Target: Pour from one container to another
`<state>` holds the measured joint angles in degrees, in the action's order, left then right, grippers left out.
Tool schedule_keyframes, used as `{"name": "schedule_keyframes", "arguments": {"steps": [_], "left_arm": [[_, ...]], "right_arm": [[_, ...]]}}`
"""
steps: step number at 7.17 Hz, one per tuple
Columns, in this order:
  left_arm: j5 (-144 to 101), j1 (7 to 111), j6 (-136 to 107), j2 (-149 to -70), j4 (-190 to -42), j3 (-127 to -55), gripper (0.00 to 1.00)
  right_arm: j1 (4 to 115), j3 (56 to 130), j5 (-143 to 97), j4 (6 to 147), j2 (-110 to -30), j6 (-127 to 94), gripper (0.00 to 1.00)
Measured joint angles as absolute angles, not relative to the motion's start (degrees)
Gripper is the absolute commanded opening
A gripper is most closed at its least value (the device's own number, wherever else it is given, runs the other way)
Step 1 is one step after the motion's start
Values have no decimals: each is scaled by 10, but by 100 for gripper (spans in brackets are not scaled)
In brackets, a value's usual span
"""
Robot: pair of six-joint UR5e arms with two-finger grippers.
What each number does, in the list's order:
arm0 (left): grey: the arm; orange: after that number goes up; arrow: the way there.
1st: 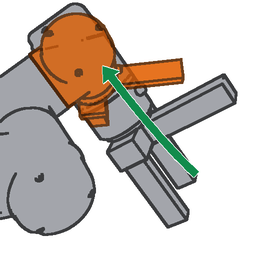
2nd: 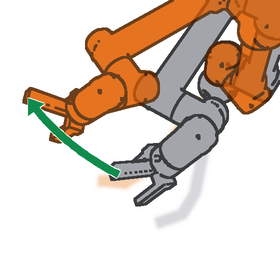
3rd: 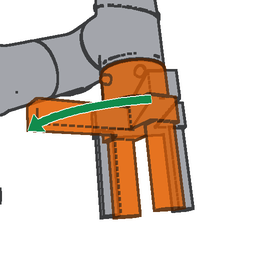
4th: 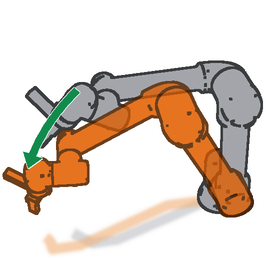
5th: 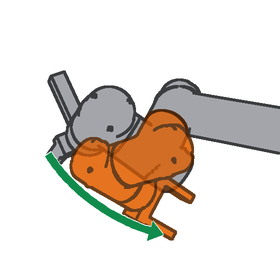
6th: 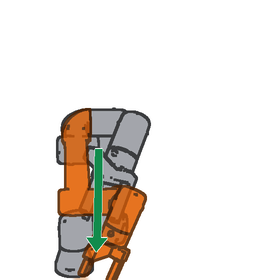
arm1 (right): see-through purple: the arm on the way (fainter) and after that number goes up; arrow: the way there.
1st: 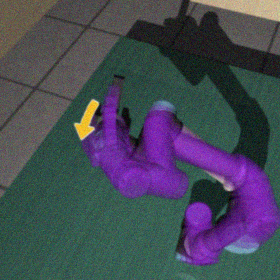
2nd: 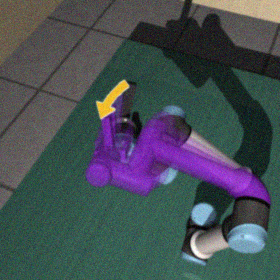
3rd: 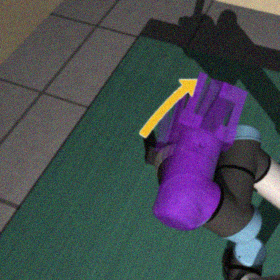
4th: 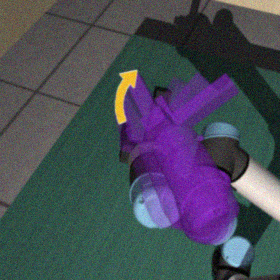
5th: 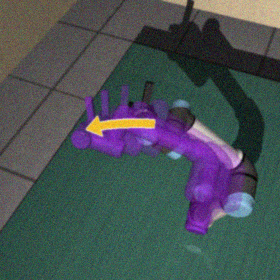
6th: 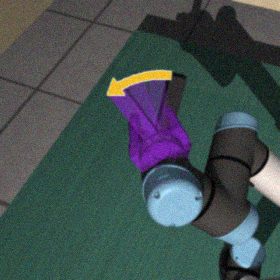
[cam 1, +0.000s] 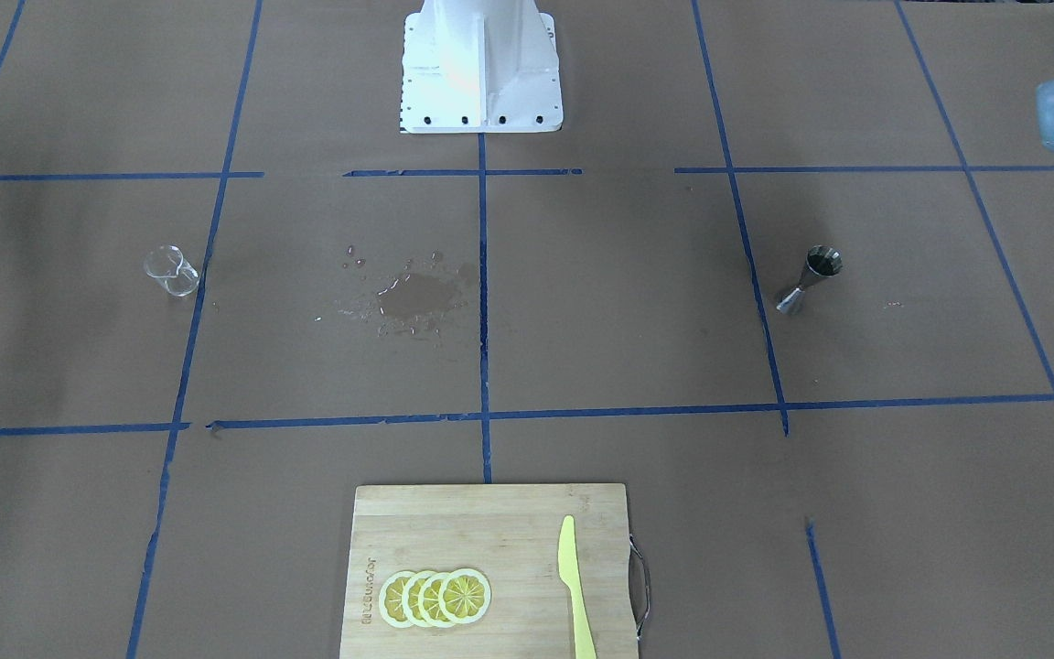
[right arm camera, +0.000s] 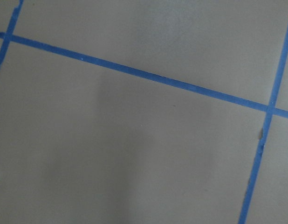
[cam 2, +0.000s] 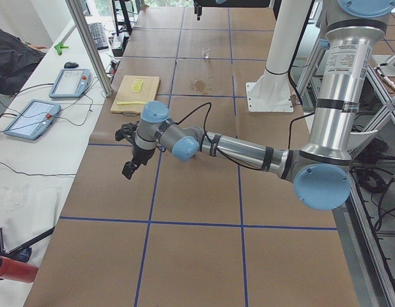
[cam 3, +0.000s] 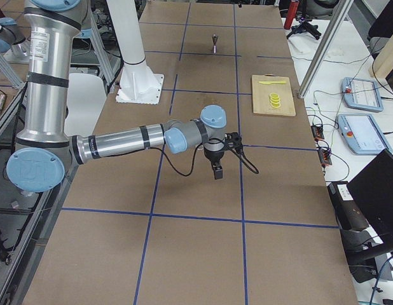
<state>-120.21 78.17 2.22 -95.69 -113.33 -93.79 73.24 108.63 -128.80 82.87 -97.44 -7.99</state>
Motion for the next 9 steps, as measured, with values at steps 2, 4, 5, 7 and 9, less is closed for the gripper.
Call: {"name": "schedule_keyframes", "arguments": {"steps": [2, 4, 5, 7, 9], "left_arm": [[-1246, 815, 99, -910, -1135, -920, 100], [-1253, 836, 106, -869, -1142, -886, 100], [-1254, 838, 105, -868, -1142, -872, 100], [-1255, 840, 104, -877, -1139, -879, 100], [-1258, 846, 104, -879, -1095, -898, 100]], "right_arm": [[791, 1076, -1315, 889, -977, 32, 100], [817, 1063, -1325, 898, -989, 62, 100], [819, 1057, -1324, 898, -985, 64, 100], [825, 1026, -1328, 898, -976, 64, 100], [835, 1012, -1349, 899, -983, 66, 100]]}}
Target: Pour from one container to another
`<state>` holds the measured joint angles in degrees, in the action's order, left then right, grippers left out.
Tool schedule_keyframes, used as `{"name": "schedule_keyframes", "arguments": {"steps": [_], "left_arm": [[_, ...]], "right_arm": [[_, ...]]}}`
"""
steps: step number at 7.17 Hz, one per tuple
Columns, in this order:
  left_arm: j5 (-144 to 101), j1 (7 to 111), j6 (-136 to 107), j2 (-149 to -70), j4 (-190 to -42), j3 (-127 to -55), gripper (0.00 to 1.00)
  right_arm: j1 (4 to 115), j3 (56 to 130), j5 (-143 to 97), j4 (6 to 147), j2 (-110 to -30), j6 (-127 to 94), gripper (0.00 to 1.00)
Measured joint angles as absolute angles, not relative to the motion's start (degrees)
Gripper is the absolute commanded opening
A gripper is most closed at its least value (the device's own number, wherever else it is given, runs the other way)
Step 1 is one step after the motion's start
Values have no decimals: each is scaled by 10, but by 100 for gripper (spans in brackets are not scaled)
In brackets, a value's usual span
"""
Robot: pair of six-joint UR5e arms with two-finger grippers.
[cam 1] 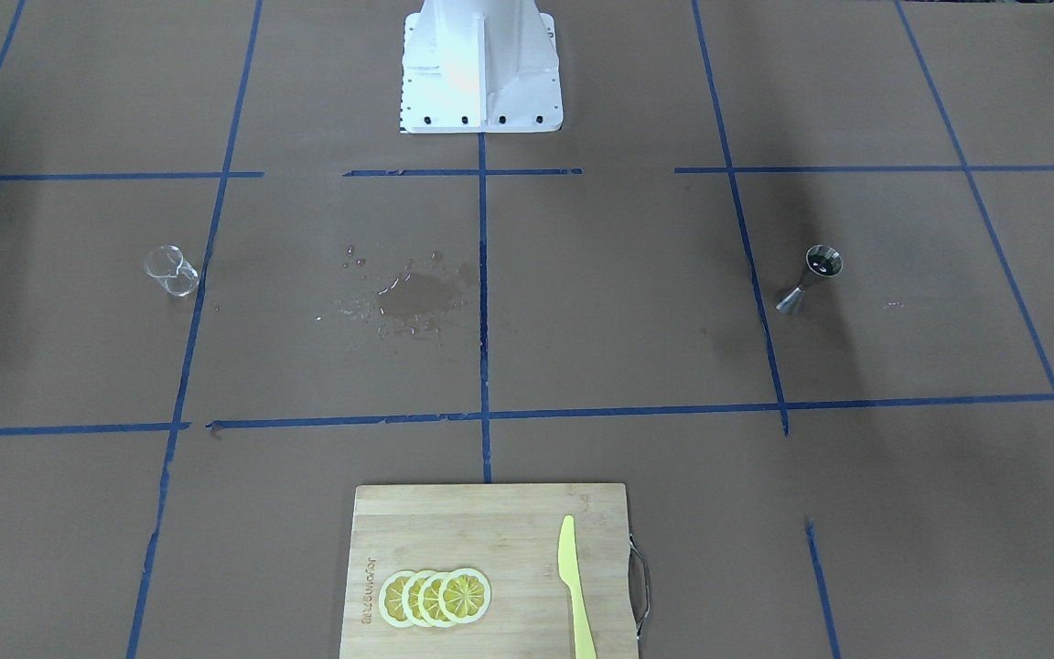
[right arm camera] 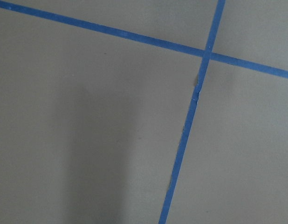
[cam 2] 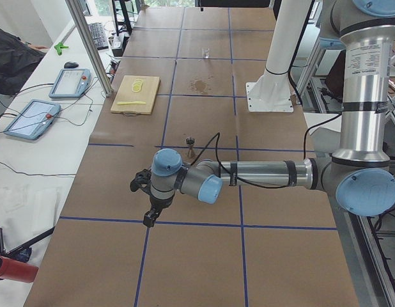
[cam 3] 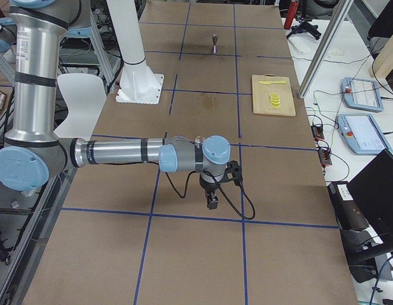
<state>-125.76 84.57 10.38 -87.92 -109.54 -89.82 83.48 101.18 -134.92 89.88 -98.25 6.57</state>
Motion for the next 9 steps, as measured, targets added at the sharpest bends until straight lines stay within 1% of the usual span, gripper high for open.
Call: {"name": "schedule_keyframes", "arguments": {"steps": [4, 5, 9], "left_arm": [[-1337, 899, 104, -883, -962, -917, 100], [-1341, 905, 92, -882, -951, -921, 100], [-1347, 907, -92, -883, -954, -932, 100]], "right_arm": [[845, 1009, -1358, 899, -988, 66, 100], [847, 1010, -1357, 899, -987, 65, 100], [853, 1004, -1353, 899, -988, 65, 100]]}}
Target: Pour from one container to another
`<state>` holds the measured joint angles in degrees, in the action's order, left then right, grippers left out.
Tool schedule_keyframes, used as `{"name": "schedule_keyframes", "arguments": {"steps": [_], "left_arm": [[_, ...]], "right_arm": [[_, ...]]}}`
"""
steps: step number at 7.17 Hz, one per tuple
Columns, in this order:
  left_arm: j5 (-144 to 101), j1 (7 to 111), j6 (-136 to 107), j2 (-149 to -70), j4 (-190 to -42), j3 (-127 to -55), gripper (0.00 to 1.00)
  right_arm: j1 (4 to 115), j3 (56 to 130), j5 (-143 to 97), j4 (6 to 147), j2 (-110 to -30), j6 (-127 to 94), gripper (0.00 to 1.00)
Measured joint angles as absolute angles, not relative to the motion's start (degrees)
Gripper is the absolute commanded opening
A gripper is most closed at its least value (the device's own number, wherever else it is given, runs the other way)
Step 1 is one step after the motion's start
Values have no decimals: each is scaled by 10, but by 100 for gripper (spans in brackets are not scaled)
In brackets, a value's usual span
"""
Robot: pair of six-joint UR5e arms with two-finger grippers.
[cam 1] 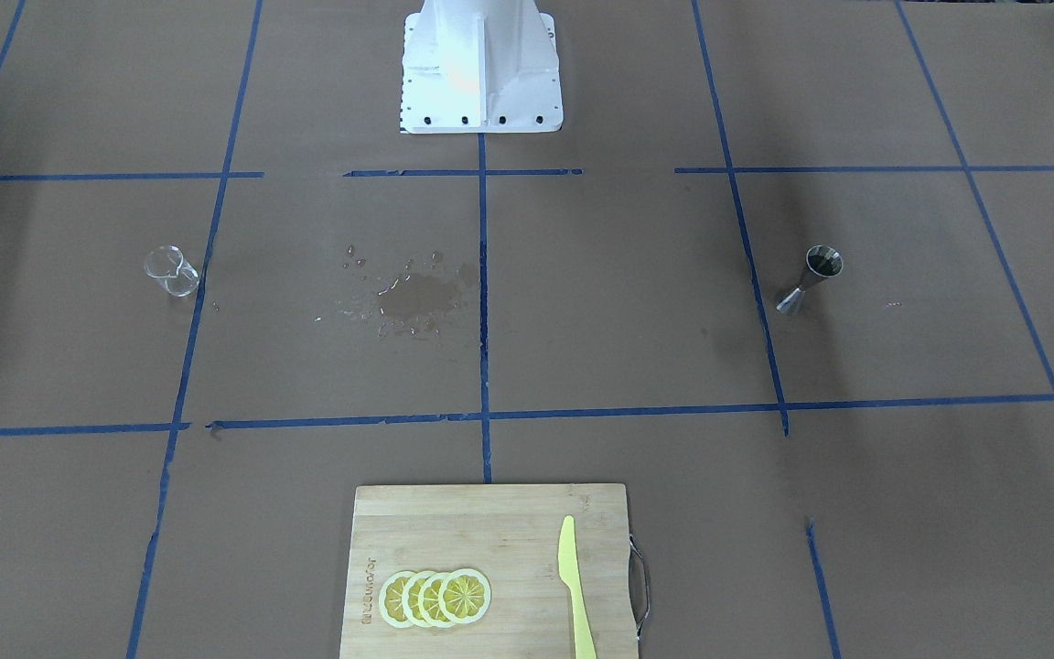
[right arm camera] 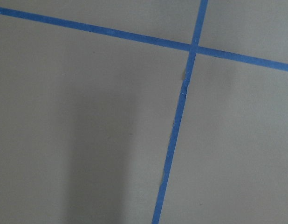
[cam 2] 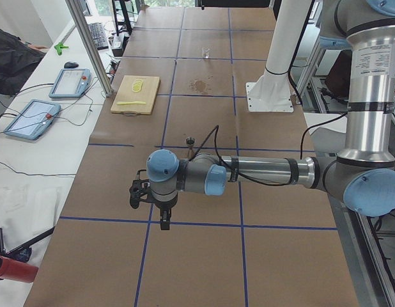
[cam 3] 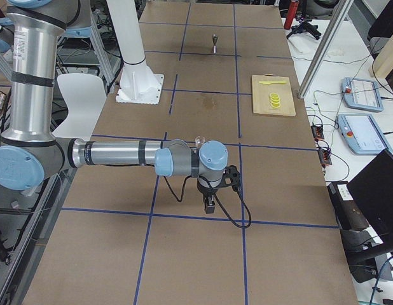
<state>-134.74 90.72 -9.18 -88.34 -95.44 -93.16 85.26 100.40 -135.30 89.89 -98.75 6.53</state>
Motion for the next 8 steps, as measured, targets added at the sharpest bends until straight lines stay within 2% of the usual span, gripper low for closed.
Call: {"name": "schedule_keyframes", "arguments": {"steps": [3, 8], "left_arm": [[-1364, 907, -108, -883, -954, -936, 100], [-1366, 907, -108, -884, -954, -940, 100]], "right_arm": [[865, 979, -1355, 898, -986, 66, 100], [907, 994, -1381, 898, -983, -9, 100]]}}
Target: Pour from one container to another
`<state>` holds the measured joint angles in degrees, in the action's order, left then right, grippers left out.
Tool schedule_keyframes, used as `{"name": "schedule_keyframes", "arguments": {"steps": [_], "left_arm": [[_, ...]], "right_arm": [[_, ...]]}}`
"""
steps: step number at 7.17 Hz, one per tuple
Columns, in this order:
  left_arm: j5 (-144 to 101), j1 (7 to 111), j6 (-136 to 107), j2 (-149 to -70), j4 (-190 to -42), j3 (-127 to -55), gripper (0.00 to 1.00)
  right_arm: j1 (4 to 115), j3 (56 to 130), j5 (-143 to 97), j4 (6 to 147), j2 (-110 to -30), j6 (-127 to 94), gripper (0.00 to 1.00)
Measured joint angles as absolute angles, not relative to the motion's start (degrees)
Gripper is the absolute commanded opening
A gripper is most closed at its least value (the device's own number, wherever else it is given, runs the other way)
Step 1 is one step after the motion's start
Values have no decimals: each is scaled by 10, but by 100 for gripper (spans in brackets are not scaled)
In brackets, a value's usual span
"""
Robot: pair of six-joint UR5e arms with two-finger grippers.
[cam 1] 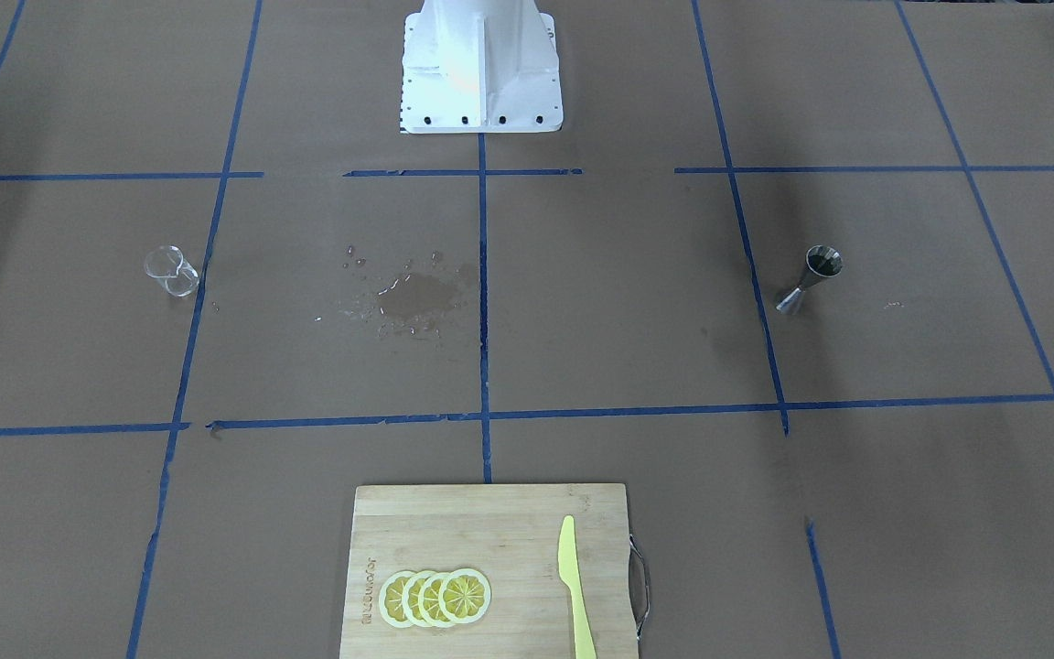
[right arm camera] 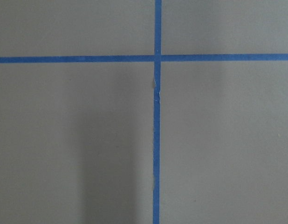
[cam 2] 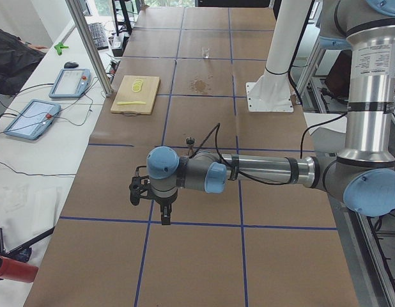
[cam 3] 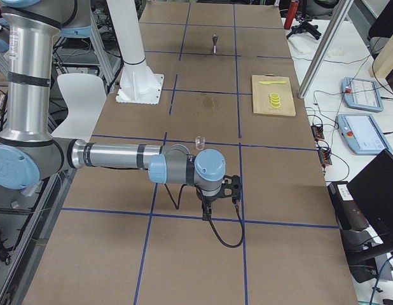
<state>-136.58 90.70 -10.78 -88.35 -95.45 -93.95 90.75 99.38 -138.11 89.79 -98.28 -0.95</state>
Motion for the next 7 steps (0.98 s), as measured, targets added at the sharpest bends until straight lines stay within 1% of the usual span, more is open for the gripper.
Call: {"name": "schedule_keyframes", "arguments": {"steps": [3, 7], "left_arm": [[-1365, 907, -108, -884, -958, -941, 100], [-1365, 907, -109, -884, -967, -940, 100]], "right_arm": [[910, 1010, -1380, 897, -981, -45, 100], [911, 991, -1352, 849, -986, -52, 100]]}}
